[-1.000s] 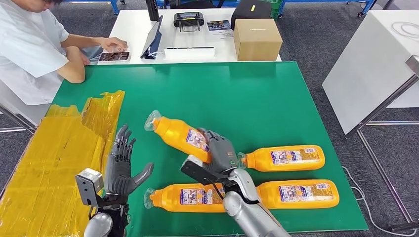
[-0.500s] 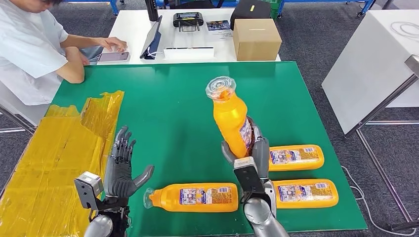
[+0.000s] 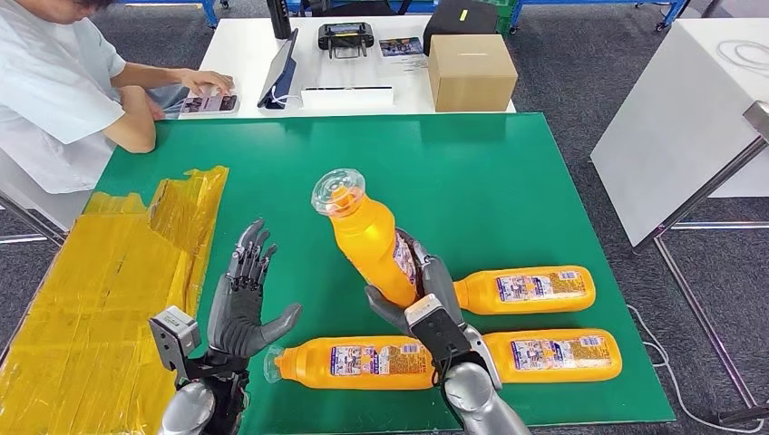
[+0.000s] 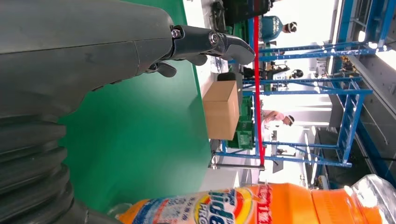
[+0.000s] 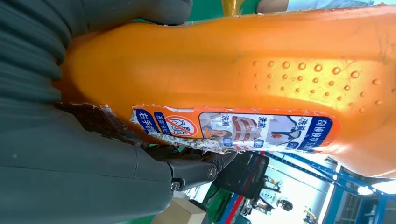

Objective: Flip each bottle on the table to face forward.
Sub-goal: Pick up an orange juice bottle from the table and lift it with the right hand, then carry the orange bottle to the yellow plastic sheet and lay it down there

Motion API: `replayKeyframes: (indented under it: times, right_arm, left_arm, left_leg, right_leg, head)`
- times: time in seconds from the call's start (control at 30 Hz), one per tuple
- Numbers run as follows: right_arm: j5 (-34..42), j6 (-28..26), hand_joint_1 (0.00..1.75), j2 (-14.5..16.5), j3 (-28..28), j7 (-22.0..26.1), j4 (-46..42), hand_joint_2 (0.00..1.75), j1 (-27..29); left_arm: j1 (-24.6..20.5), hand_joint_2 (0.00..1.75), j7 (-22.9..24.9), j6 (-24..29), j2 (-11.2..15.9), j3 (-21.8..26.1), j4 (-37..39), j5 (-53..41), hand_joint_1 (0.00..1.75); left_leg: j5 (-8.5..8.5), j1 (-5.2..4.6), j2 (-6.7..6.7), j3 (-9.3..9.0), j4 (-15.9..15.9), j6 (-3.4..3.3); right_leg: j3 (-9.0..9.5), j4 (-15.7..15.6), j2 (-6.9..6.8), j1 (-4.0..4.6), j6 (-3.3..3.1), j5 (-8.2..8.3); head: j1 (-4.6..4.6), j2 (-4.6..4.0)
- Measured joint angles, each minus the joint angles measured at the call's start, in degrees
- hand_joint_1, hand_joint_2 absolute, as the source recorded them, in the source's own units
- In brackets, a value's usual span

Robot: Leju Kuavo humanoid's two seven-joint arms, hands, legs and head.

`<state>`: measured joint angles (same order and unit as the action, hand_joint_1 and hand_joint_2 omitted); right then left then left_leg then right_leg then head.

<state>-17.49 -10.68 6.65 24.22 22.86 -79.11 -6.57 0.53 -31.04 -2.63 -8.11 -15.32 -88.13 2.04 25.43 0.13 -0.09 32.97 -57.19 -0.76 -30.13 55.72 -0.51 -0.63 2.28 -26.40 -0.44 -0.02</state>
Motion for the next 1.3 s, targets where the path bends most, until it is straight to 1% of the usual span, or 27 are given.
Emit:
replayKeyframes:
  times: [0.23, 0.47, 0.7, 0.83, 1.1, 1.3]
  right_arm:
    - [0.1, 4.1, 1.75, -0.3, 1.4, 0.0, 1.3, 1.75, -1.6]
    - [-1.3, 5.0, 1.75, -0.3, 3.3, 0.0, 3.0, 1.75, -3.5]
    - [-2.5, 4.3, 1.75, -0.3, 4.0, -0.4, 4.7, 1.75, -5.2]
    - [-4.2, 3.2, 1.75, -0.1, 4.4, -0.5, 5.7, 1.75, -6.1]
    - [-10.7, 0.3, 1.75, 0.4, 6.9, -1.5, 7.9, 1.75, -7.4]
    - [-12.3, -0.1, 1.75, 0.7, 8.5, -1.6, 9.1, 1.75, -8.0]
  left_arm:
    - [-1.0, 1.75, 0.1, -2.0, 0.5, -1.7, -0.5, 0.6, 0.0]
    - [-2.0, 1.75, 0.3, -3.8, 0.8, -3.4, -0.7, 1.5, 0.0]
    - [-2.6, 1.75, 1.3, -8.1, 1.1, -4.9, -0.7, 4.1, 0.0]
    - [-2.9, 1.75, 1.7, -9.6, 1.4, -5.8, -0.7, 4.6, 0.0]
    - [-3.6, 1.75, 2.0, -10.8, 1.6, -6.4, -0.5, 4.9, 0.0]
    - [-3.9, 1.75, 2.1, -11.0, 1.7, -6.4, -0.1, 5.2, 0.0]
  left_leg:
    - [0.0, 0.01, 0.0, 0.0, 0.0, 0.0]
    - [-0.01, 0.0, 0.01, 0.0, 0.0, 0.0]
    - [0.0, 0.0, 0.0, 0.0, 0.0, 0.0]
    - [-0.01, 0.01, 0.0, 0.0, 0.0, 0.0]
    - [-0.01, 0.01, 0.01, 0.01, 0.0, 0.0]
    - [-0.01, 0.01, 0.01, 0.0, 0.0, 0.0]
  right_leg:
    - [0.0, 0.0, 0.0, 0.01, 0.0, 0.0]
    - [0.01, 0.0, 0.0, 0.0, 0.0, 0.0]
    - [0.0, 0.0, 0.0, 0.0, 0.0, 0.0]
    - [0.0, 0.0, 0.0, 0.01, 0.0, 0.0]
    - [0.0, 0.0, 0.0, 0.01, 0.0, 0.0]
    - [0.0, 0.0, 0.0, 0.01, 0.0, 0.0]
  head:
    - [-0.01, 0.0]
    - [0.0, 0.0]
    - [0.01, 0.0]
    - [0.0, 0.0]
    - [-0.01, 0.0]
    - [0.0, 0.0]
